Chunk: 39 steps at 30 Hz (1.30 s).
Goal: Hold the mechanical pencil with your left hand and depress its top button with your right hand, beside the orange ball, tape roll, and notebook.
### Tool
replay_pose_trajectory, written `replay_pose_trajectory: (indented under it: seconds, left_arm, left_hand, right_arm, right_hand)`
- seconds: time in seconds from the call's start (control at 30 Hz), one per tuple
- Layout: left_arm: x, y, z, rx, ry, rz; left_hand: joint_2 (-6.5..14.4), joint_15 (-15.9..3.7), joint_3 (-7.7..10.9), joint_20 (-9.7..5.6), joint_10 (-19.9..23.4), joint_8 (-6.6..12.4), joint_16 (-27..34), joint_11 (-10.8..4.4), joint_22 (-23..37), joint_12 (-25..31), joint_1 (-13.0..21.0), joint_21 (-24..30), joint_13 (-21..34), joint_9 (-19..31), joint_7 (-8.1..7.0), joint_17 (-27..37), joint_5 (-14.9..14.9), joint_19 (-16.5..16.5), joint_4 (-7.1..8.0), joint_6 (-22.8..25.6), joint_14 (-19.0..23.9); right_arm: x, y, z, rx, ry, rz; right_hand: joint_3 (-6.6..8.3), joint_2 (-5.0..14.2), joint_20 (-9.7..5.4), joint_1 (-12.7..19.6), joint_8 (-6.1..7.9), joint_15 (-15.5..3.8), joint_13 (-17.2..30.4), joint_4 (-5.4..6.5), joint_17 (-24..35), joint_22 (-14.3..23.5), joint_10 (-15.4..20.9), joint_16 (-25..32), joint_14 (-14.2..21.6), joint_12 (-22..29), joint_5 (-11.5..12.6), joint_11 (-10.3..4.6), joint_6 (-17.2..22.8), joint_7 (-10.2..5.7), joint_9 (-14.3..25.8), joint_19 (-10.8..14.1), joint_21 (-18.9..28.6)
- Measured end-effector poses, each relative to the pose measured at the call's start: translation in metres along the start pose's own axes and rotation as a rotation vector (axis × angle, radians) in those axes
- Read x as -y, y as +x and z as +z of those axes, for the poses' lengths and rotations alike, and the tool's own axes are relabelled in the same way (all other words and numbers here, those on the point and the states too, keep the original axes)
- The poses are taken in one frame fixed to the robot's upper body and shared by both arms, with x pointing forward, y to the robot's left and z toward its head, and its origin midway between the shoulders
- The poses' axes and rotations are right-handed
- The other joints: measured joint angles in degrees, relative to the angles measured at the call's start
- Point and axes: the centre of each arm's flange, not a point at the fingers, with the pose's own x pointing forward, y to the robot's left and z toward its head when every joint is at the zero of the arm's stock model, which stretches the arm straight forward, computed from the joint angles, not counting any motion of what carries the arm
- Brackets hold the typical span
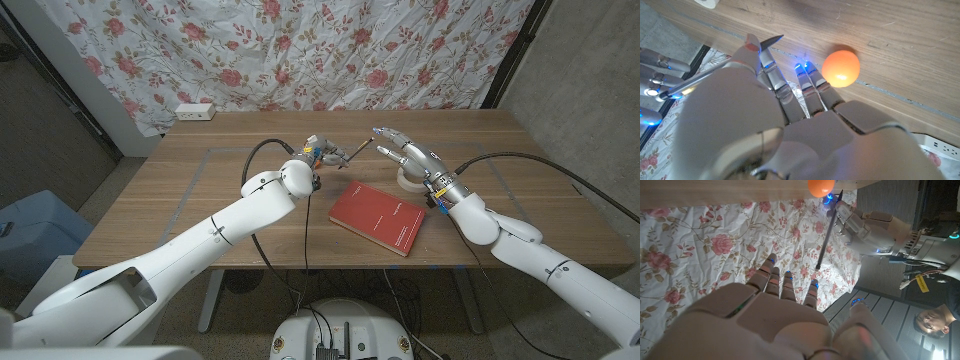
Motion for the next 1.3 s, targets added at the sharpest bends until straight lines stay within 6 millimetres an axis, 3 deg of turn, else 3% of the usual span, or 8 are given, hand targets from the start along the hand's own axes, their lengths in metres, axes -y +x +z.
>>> replay_pose_trajectory:
  seconds: [0.93, 1.3]
  left_arm:
    - [0.0001, 0.0024, -0.0006, 0.003, -0.005, 0.006]
    - [0.0006, -0.0004, -0.0008, 0.005, -0.007, 0.012]
  left_hand:
    - [-0.23, 0.00, -0.33, 0.00, 0.00, -0.01, 0.00, 0.00, 0.00, 0.08, 0.24, 0.00, 0.00, 0.01, 0.00, 0.00, -0.01, 0.00, 0.02, 0.00, 0.00]
    - [-0.23, 0.00, -0.39, 0.00, 0.00, -0.06, 0.00, 0.00, 0.00, 0.07, 0.24, 0.00, 0.02, 0.00, 0.07, 0.00, -0.05, 0.00, 0.07, -0.08, 0.00]
  right_arm:
    - [-0.0051, -0.0009, -0.0021, 0.000, -0.011, 0.001]
    - [-0.0073, -0.0021, -0.0006, 0.000, -0.007, 0.001]
  right_hand:
    - [-0.01, 0.53, 0.00, -0.54, 0.00, -0.32, 0.00, -0.01, 0.08, 0.00, 0.22, 0.27, -0.31, 0.21, 0.21, -0.21, 1.22, 0.20, 0.00, 0.00, 0.00]
    - [0.16, -0.08, -0.42, -1.14, 0.00, -0.31, 0.00, 0.16, 0.08, 0.00, -0.10, 0.27, -0.31, 0.21, 0.21, -0.52, 1.42, 0.00, 0.00, -0.41, 0.00]
